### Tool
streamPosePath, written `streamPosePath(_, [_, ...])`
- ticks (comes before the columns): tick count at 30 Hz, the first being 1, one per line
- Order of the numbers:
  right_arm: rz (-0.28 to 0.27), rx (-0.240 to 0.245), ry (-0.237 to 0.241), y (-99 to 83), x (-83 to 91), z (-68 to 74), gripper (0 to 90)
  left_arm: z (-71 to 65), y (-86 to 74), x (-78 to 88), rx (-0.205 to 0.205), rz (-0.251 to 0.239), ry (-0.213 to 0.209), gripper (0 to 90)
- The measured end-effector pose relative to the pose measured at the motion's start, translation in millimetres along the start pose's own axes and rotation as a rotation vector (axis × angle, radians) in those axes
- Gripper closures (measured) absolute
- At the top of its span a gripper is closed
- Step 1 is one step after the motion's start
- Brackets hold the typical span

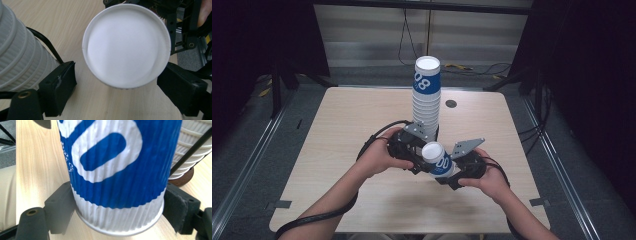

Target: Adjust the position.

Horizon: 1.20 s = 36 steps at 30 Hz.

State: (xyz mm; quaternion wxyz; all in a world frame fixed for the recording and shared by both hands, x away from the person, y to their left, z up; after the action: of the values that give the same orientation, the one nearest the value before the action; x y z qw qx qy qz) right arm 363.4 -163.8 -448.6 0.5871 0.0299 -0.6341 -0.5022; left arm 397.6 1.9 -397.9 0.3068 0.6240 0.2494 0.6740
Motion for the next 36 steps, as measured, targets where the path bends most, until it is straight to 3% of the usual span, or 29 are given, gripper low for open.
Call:
streamPosePath(15, [0.019,0.015,0.012,-0.7,-5.1,3.2,18.7,-1.0,3.3,-2.9,-0.031,0.025,-0.030,21.4])
streamPosePath(22, [0.028,0.017,0.015,-0.4,-5.7,4.5,18.6,-2.9,4.3,-3.4,-0.038,0.010,-0.046,26.7])
streamPosePath(32, [0.034,0.028,0.023,0.0,-8.4,6.1,18.6,-2.1,3.3,-5.7,-0.035,0.013,-0.051,24.0])
streamPosePath(36, [0.035,0.032,0.032,0.0,-9.0,7.3,18.6,-3.8,2.1,-7.8,-0.037,0.026,-0.071,24.5])
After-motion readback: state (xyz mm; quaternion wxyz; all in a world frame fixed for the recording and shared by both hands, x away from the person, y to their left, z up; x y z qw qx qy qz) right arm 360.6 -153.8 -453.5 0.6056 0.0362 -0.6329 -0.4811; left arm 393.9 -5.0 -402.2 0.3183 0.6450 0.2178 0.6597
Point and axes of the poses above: each handheld gripper's, and its own axes: x roughly backward along the jaws, y roughly out of its top, z roughly to its left, the point moved 4 cm from there along -x, roughly forward along the jaws, and after that the axes turned 15 degrees about -x, right-handed, at the moved point
